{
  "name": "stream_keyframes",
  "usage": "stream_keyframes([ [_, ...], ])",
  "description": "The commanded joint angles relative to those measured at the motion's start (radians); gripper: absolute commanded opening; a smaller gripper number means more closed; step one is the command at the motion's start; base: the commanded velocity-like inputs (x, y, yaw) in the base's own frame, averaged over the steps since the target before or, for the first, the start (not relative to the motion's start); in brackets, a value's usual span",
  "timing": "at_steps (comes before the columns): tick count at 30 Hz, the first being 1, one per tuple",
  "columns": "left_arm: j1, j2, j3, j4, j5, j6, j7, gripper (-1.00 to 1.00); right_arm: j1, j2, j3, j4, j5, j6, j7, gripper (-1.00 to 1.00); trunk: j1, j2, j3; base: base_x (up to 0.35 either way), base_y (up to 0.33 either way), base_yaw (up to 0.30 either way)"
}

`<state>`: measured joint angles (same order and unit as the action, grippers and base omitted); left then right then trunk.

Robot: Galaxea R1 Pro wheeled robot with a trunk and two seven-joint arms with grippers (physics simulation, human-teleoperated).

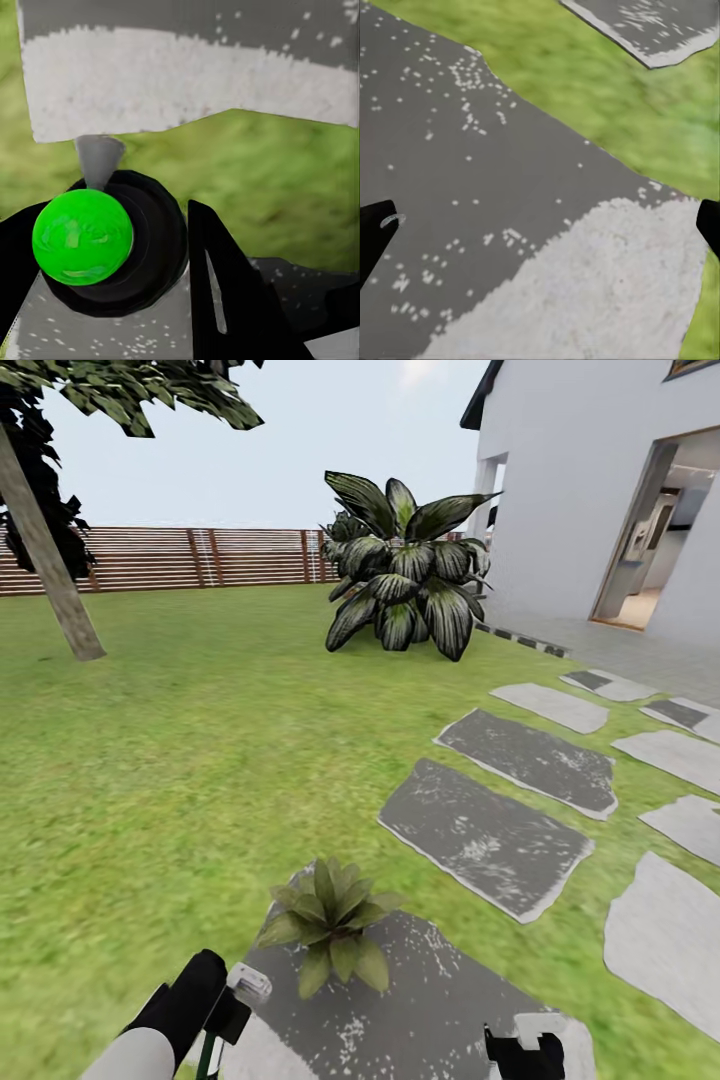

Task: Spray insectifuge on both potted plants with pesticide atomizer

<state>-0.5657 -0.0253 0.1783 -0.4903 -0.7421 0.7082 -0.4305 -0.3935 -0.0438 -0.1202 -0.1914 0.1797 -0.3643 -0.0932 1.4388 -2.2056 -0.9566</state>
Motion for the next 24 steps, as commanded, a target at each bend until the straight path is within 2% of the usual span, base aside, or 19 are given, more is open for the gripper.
stream_keyframes([
  [1,0.0,-0.003,0.008,-0.002,-0.011,0.003,-0.001,-1.0,-0.001,0.0,-0.007,0.001,0.011,-0.003,-0.002,1.0,0.0,0.0,-0.001,0.235,-0.163,0.002],
  [7,0.0,-0.003,0.011,-0.002,-0.011,0.004,0.004,-1.0,-0.001,0.0,-0.007,0.001,0.011,-0.004,-0.002,1.0,0.0,0.0,-0.001,0.275,-0.109,0.0],
  [11,0.0,0.004,0.011,-0.002,-0.01,-0.002,0.001,-1.0,-0.001,0.0,-0.007,0.001,0.011,-0.004,-0.002,1.0,0.0,0.0,-0.001,0.082,-0.007,0.0],
  [15,0.001,0.012,0.009,0.0,-0.01,-0.089,-0.006,-1.0,-0.001,0.0,-0.007,0.001,0.011,-0.004,-0.002,1.0,0.0,0.0,-0.001,0.007,-0.001,0.0],
  [21,0.002,0.013,0.01,-0.001,-0.008,-0.112,-0.01,-1.0,0.0,0.0,-0.007,0.002,0.011,-0.002,-0.002,1.0,0.0,0.0,-0.001,0.0,0.0,0.0],
  [24,0.002,0.04,0.01,0.0,-0.007,-0.144,-0.018,-1.0,0.0,0.001,-0.007,0.001,0.011,-0.002,-0.002,1.0,0.0,0.0,-0.001,0.0,0.0,0.0],
])
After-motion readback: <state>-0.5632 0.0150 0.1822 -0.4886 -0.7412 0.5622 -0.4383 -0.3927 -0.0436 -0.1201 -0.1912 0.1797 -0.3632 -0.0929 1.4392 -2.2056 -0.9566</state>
